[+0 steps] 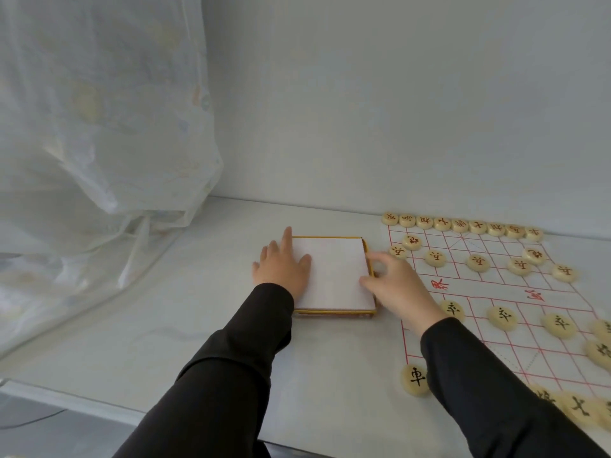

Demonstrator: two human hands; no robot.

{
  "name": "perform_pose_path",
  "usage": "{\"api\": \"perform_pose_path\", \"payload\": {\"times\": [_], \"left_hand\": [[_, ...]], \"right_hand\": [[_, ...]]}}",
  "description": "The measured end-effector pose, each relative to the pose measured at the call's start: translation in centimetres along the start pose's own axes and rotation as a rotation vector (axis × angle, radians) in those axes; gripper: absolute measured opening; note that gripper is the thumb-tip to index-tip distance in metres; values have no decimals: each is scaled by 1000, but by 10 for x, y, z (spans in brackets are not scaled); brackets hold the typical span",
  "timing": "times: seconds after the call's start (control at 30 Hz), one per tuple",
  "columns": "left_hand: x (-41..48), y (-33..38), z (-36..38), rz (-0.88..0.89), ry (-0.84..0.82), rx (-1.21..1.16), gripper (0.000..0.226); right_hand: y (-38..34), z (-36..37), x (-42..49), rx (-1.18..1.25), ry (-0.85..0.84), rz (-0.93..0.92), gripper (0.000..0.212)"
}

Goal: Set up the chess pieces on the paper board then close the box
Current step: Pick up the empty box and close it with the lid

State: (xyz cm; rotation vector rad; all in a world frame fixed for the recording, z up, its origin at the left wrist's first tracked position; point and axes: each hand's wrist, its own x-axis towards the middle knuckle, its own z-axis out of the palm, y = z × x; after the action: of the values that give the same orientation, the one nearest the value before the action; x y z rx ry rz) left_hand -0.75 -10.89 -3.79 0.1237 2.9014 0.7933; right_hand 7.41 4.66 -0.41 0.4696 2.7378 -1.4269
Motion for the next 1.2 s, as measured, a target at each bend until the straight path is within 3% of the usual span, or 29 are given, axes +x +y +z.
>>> {"api": "perform_pose_path", "payload": {"times": [0.1, 0.17, 0.23, 0.3, 0.4, 0.53, 0.6, 0.67, 0.73, 0.77, 0.97, 1.07, 1.2], "left_hand": [[-2, 9, -5, -24, 33, -288, 60], [-5, 16, -9, -22, 80, -446, 57], [-8, 20, -11, 25, 117, -589, 57], [-7, 24, -19, 83, 162, -744, 51], [-5, 27, -39, 56, 168, -1124, 24], [-5, 11, -56, -213, -172, -1378, 66], [-6, 1, -59, -310, -213, -1249, 69], [-8, -1, -61, -304, -148, -739, 57], [-9, -3, -57, -183, -93, -197, 46], [-10, -2, -54, -140, -108, -84, 46], [-8, 1, -47, -132, -169, 70, 46], [-6, 2, -45, -150, -162, 110, 37], [-5, 2, -43, -227, -202, -3, 43]], "right_hand": [[0, -2, 7, 636, 25, 237, 56], [-7, -5, 6, 845, 10, 304, 34], [-15, -9, 0, 783, -18, 255, 12], [-22, -14, -4, 635, 67, 83, 17], [-29, -19, -8, 470, 233, -246, 27], [-18, -12, -5, 74, 202, -466, 49], [-4, -4, -1, -376, 71, -471, 59], [5, 1, 1, -751, -86, -460, 64], [4, 3, -3, -781, -184, -403, 64], [1, 2, -6, -717, -188, -383, 63], [-4, 1, -7, -452, 72, -152, 45], [-4, 6, -6, -360, 37, -98, 42], [-5, 12, -5, -220, -21, -136, 58]]}}
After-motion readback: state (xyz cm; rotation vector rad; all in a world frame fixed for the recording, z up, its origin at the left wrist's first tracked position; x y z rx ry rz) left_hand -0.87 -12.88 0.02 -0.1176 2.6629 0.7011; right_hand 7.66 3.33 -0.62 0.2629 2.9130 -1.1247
